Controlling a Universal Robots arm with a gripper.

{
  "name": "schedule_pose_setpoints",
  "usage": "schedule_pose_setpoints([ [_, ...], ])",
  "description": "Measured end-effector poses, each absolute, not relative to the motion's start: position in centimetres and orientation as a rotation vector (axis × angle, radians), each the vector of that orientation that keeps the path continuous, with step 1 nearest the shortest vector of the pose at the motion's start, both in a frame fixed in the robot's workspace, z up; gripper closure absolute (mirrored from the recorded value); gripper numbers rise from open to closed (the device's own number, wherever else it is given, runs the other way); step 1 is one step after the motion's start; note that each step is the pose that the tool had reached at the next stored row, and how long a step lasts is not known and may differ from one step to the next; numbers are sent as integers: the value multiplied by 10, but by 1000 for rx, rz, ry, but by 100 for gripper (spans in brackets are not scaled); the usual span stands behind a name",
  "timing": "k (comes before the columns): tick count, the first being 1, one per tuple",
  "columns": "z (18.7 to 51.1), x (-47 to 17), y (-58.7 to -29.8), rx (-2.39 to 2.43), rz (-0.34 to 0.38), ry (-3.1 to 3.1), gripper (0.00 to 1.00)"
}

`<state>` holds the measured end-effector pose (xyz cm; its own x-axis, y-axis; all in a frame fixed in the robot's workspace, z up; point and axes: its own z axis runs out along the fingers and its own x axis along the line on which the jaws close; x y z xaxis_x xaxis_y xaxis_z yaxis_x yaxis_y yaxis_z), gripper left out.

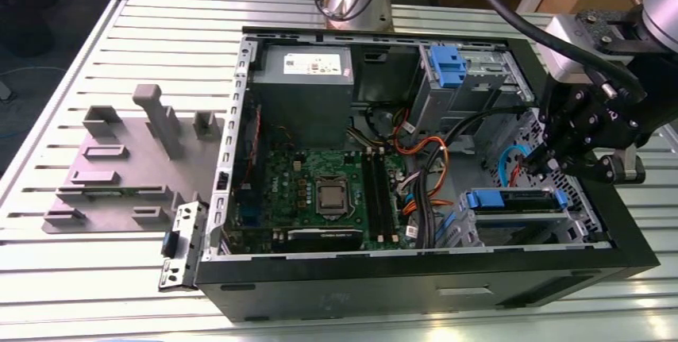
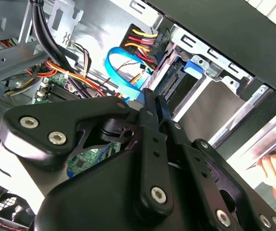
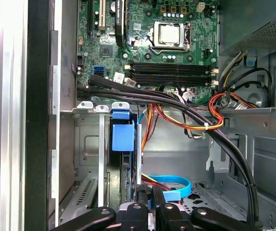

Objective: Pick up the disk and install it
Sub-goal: 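Insert the first disk wire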

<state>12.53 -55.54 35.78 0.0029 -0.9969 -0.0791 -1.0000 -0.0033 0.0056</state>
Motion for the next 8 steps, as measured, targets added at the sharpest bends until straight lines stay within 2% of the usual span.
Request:
schedule_pose_setpoints([
  [8, 358, 125, -556, -2183, 101, 2176, 84],
])
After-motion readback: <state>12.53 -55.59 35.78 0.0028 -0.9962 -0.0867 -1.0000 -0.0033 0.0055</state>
